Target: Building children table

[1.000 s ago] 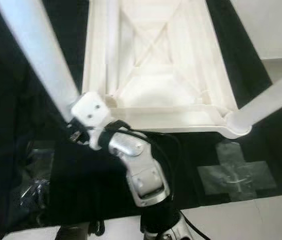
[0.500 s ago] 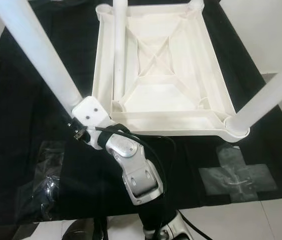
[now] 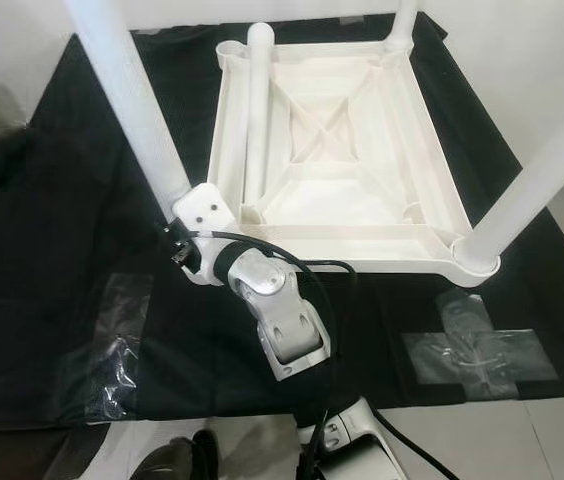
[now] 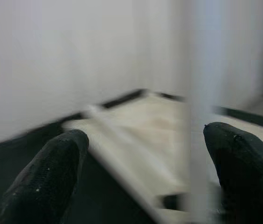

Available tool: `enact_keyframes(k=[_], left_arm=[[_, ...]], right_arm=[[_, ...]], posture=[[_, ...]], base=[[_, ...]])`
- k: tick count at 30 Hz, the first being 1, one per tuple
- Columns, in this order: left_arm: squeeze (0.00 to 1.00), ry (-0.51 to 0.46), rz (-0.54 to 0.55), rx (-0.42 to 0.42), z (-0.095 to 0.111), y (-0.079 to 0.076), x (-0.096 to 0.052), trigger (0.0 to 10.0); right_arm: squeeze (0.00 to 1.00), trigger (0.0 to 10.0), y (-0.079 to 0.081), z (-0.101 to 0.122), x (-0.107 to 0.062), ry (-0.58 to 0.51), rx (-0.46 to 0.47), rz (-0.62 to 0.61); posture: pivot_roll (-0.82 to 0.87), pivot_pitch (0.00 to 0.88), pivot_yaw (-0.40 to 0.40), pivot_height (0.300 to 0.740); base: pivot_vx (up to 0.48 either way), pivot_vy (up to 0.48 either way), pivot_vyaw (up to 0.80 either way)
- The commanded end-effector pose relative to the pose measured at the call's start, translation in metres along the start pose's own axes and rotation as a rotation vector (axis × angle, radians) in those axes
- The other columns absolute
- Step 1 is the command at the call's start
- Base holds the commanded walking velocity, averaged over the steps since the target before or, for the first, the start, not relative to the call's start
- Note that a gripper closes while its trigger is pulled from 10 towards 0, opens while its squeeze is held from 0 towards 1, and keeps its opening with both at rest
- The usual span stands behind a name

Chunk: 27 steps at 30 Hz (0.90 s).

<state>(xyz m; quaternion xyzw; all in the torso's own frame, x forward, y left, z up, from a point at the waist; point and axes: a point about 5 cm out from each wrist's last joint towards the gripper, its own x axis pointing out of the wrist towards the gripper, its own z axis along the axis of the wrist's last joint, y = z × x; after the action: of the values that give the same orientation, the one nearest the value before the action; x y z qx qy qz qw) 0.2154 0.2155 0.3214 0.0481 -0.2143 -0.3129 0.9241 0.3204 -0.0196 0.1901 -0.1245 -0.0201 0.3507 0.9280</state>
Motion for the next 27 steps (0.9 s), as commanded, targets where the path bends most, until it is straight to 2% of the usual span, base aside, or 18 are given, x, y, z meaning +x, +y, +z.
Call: enact_keyframes(k=[1, 3, 6, 8, 10, 12, 15, 16, 17, 22, 23, 27], left_arm=[[0.00, 0.016, -0.093, -0.036, -0.003, -0.011, 0.005, 10.0], [0.00, 0.037, -0.180, -0.082, -0.010, -0.019, 0.016, 10.0], [0.00, 0.048, -0.196, -0.095, -0.013, -0.018, 0.022, 10.0], [0.00, 0.077, -0.223, -0.119, -0.024, -0.016, 0.039, 10.0], [0.00, 0.077, -0.223, -0.119, -0.024, -0.016, 0.039, 10.0], [0.00, 0.099, -0.245, -0.132, -0.031, -0.015, 0.053, 10.0], [0.00, 0.103, -0.253, -0.135, -0.033, -0.015, 0.059, 10.0], [0.00, 0.091, -0.273, -0.147, -0.033, -0.016, 0.074, 10.0], [0.00, 0.081, -0.282, -0.154, -0.032, -0.017, 0.078, 10.0], [0.00, 0.068, -0.294, -0.167, -0.030, -0.017, 0.081, 10.0], [0.00, 0.058, -0.305, -0.179, -0.030, -0.017, 0.080, 0.0], [0.00, 0.042, -0.328, -0.175, -0.027, -0.018, 0.074, 0.0]], right_arm=[[0.00, 10.0, 0.004, -0.044, -0.006, 0.214, -0.007, -0.027], [0.00, 10.0, 0.015, -0.046, -0.005, 0.211, 0.005, -0.011], [0.00, 10.0, 0.018, -0.047, -0.004, 0.207, 0.007, -0.004], [0.00, 10.0, 0.021, -0.045, -0.001, 0.194, 0.010, 0.003], [0.00, 10.0, 0.021, -0.045, -0.001, 0.194, 0.010, 0.003], [0.00, 10.0, 0.022, -0.042, 0.002, 0.182, 0.013, 0.005], [0.00, 10.0, 0.022, -0.040, 0.003, 0.175, 0.014, 0.005], [0.00, 10.0, 0.024, -0.038, 0.003, 0.163, 0.017, 0.008], [0.00, 10.0, 0.025, -0.037, 0.003, 0.159, 0.019, 0.010], [0.00, 10.0, 0.026, -0.037, 0.003, 0.156, 0.021, 0.012], [0.00, 10.0, 0.026, -0.037, 0.003, 0.155, 0.021, 0.012], [0.00, 10.0, 0.024, -0.037, 0.004, 0.153, 0.018, 0.013]], posture=[[0.05, 0.196, 0.027, 0.740], [0.05, 0.192, 0.031, 0.740], [0.05, 0.188, 0.036, 0.740], [0.05, 0.182, 0.041, 0.740], [0.05, 0.182, 0.041, 0.740], [0.05, 0.179, 0.047, 0.740], [0.04, 0.176, 0.050, 0.740], [0.04, 0.176, 0.055, 0.740], [0.03, 0.174, 0.058, 0.740], [0.03, 0.174, 0.058, 0.740], [0.03, 0.172, 0.057, 0.740], [0.03, 0.168, 0.051, 0.740]], base=[[0.000, 0.000, 0.00], [0.000, 0.000, 0.00], [0.000, 0.000, 0.00], [0.000, 0.000, 0.00], [0.000, 0.000, 0.00], [0.000, 0.000, 0.00], [0.000, 0.000, 0.00], [0.000, 0.000, 0.00], [0.000, 0.000, 0.00], [0.000, 0.000, 0.00], [0.000, 0.000, 0.00], [0.000, 0.000, 0.00]])
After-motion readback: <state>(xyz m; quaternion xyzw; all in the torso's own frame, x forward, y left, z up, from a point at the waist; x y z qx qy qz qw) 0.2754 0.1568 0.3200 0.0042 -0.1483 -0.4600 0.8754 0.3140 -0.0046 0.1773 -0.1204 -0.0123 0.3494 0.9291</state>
